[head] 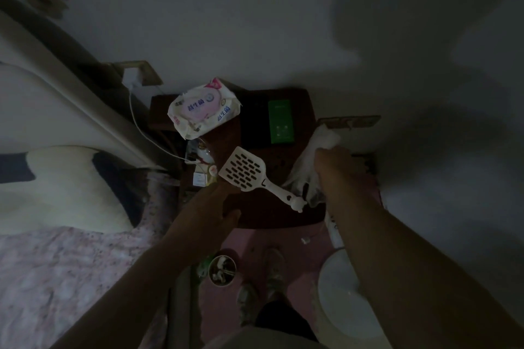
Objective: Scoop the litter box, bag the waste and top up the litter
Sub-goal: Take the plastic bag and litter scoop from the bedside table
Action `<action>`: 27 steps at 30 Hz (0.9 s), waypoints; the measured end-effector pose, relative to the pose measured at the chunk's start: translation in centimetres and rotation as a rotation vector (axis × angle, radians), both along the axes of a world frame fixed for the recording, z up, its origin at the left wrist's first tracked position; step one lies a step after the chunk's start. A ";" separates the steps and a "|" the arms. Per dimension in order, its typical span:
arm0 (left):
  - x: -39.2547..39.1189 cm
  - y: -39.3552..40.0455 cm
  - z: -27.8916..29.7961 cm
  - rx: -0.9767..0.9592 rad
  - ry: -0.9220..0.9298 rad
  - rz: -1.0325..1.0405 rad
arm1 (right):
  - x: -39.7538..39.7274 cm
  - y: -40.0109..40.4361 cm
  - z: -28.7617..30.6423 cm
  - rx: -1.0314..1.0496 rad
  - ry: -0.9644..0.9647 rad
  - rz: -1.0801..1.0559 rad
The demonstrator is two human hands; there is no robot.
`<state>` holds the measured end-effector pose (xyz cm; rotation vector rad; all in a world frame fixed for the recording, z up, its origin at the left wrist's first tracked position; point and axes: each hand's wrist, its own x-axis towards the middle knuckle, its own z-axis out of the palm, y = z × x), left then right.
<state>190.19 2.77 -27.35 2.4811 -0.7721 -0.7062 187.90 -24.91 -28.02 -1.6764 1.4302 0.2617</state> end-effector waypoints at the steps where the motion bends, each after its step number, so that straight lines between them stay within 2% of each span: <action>1: 0.1 -0.2 0.2 -0.014 -0.005 -0.002 | 0.0 -0.3 0.3 -0.044 -0.010 0.021; 3: 0.4 -0.5 0.8 -0.054 -0.011 -0.024 | -0.5 -1.6 0.7 -0.092 -0.044 -0.013; 6: 0.8 -0.9 1.5 -0.101 -0.024 -0.030 | -1.5 -2.7 2.0 -0.076 -0.172 0.061; 7: 0.8 -1.2 1.6 -0.124 -0.041 -0.027 | -1.6 -3.0 2.9 -0.016 -0.225 -0.040; 9: 0.5 -1.8 2.1 -0.139 -0.083 -0.018 | -1.9 -3.6 5.0 -0.037 -0.305 -0.169; 12: -0.3 -2.4 3.0 -0.147 -0.082 0.002 | -2.4 -4.2 6.9 -0.024 -0.347 -0.193; 16: -1.0 -2.4 3.3 -0.164 -0.075 -0.034 | -3.6 -4.0 8.2 0.068 -0.347 -0.195; 20: -1.0 -2.8 3.8 -0.219 -0.146 -0.055 | -4.6 -2.5 9.5 0.226 -0.440 -0.267; 25: -0.1 -2.3 4.9 -0.215 -0.182 -0.068 | -5.4 -1.6 12.0 0.467 -0.472 -0.178; 27: 0.1 -2.0 5.4 -0.225 -0.206 -0.070 | -5.9 -0.8 13.1 0.505 -0.480 -0.119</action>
